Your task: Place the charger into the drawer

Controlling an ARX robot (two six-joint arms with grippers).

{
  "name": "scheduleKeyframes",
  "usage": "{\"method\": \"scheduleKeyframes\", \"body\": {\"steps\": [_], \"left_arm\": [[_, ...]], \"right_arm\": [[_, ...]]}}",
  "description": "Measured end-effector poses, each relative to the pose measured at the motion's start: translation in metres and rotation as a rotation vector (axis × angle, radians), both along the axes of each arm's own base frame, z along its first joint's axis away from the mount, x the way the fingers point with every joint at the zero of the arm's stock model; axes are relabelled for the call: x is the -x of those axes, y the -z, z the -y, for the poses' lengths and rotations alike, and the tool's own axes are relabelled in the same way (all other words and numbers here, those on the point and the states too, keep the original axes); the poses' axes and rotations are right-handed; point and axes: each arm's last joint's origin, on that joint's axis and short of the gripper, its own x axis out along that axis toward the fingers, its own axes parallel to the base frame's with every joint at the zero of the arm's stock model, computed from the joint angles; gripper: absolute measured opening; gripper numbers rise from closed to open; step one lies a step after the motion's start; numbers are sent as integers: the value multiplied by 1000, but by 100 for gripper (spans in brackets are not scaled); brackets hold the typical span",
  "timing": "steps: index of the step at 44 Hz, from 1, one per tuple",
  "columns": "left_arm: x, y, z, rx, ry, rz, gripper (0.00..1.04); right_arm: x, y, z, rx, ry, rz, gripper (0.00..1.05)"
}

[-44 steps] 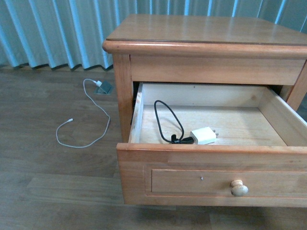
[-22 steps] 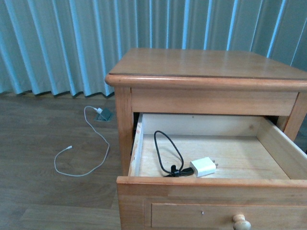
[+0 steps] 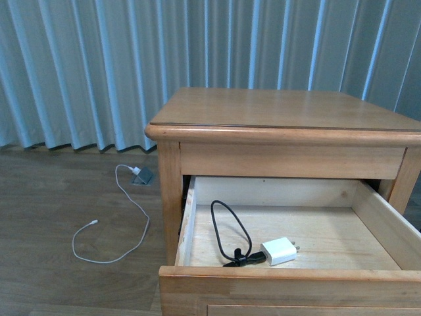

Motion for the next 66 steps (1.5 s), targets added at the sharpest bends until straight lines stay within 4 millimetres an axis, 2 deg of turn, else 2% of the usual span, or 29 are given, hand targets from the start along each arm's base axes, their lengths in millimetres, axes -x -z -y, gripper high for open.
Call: {"method": "scheduleKeyframes", "body": {"steps": [4, 6, 14, 18, 41, 45, 66], "left_arm": [[0, 9, -5, -4, -1, 0, 9], [0, 12, -6, -3, -1, 1, 4], [0, 23, -14, -7, 28, 1, 4], [0, 27, -20, -7, -16, 0, 4], [0, 44, -20, -7, -11, 2, 4], [0, 51, -21, -7, -11, 7, 4], [1, 51, -21, -8, -11, 12, 4]], "right_arm": [[0, 0, 0, 0, 0, 0, 96], [0, 0, 0, 0, 0, 0, 96], [0, 0, 0, 0, 0, 0, 96], [0, 0, 0, 0, 0, 0, 96], [0, 0, 0, 0, 0, 0, 96], [0, 0, 0, 0, 0, 0, 96], [0, 0, 0, 0, 0, 0, 96]]}}
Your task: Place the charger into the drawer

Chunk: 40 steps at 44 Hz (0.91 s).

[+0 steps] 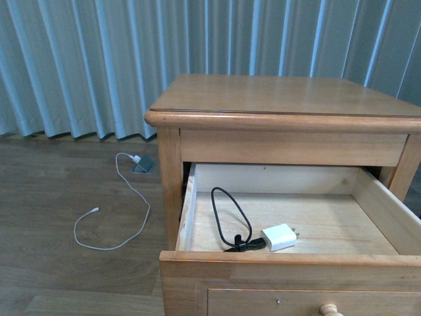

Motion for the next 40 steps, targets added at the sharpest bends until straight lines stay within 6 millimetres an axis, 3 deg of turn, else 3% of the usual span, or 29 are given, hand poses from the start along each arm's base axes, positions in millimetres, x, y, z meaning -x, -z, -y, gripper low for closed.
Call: {"method": "scheduleKeyframes", "body": {"steps": [12, 15, 24, 32, 34, 40], "left_arm": [[0, 0, 0, 1, 0, 0, 5], [0, 0, 0, 1, 0, 0, 15], [0, 0, 0, 0, 0, 0, 62], [0, 0, 0, 0, 0, 0, 96], [0, 0, 0, -2, 0, 0, 100], [0, 0, 0, -2, 0, 0, 99]], "right_arm": [[0, 0, 0, 0, 0, 0, 96], [0, 0, 0, 0, 0, 0, 96], [0, 0, 0, -1, -7, -3, 96], [-6, 9, -5, -47, -157, -285, 96], [-11, 10, -8, -49, -180, -359, 96], [-30, 14, -23, -46, -255, -503, 96]]}}
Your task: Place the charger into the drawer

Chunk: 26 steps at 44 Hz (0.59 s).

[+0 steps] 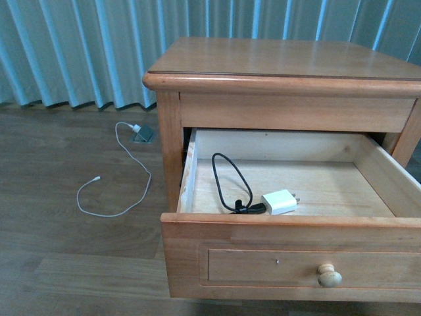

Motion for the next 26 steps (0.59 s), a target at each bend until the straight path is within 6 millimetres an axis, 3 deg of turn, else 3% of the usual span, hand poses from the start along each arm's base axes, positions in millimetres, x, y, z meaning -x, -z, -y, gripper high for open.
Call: {"method": "scheduleKeyframes", "body": {"steps": [13, 26], "left_arm": [[0, 0, 0, 0, 0, 0, 99], [0, 0, 0, 0, 0, 0, 99]], "right_arm": [[-57, 26, -25, -6, 37, -171, 96], [-83, 37, -39, -2, 50, -192, 96]]}}
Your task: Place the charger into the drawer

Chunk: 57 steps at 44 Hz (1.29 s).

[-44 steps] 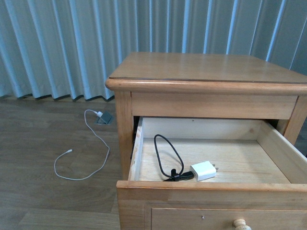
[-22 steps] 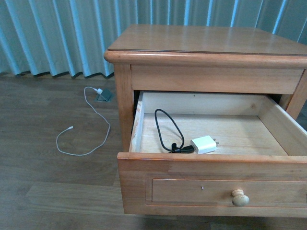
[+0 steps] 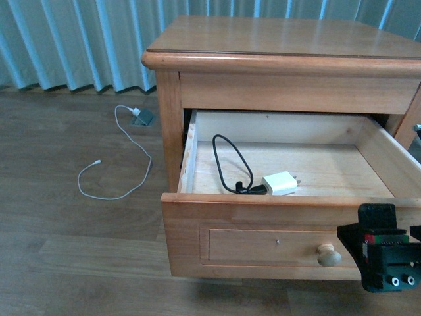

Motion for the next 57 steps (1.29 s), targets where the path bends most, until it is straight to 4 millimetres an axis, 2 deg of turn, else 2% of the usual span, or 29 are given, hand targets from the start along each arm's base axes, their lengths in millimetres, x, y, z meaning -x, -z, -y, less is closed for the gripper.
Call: {"method": "scheduleKeyframes", "body": {"steps": [10, 21, 38, 45, 51, 57], "left_arm": [[0, 0, 0, 0, 0, 0, 99], [0, 0, 0, 0, 0, 0, 99], [0, 0, 0, 0, 0, 0, 99], [0, 0, 0, 0, 0, 0, 99], [0, 0, 0, 0, 0, 0, 99], [0, 0, 0, 0, 0, 0, 99]], "right_arm": [[-15, 6, -7, 15, 7, 16, 96], [-45, 12, -18, 17, 7, 69, 96], [-129, 36, -35, 4, 41, 163, 96], [-154, 46, -38, 14, 78, 209, 96], [-184, 53, -41, 21, 108, 253, 96], [-199, 55, -43, 27, 129, 315, 96]]}}
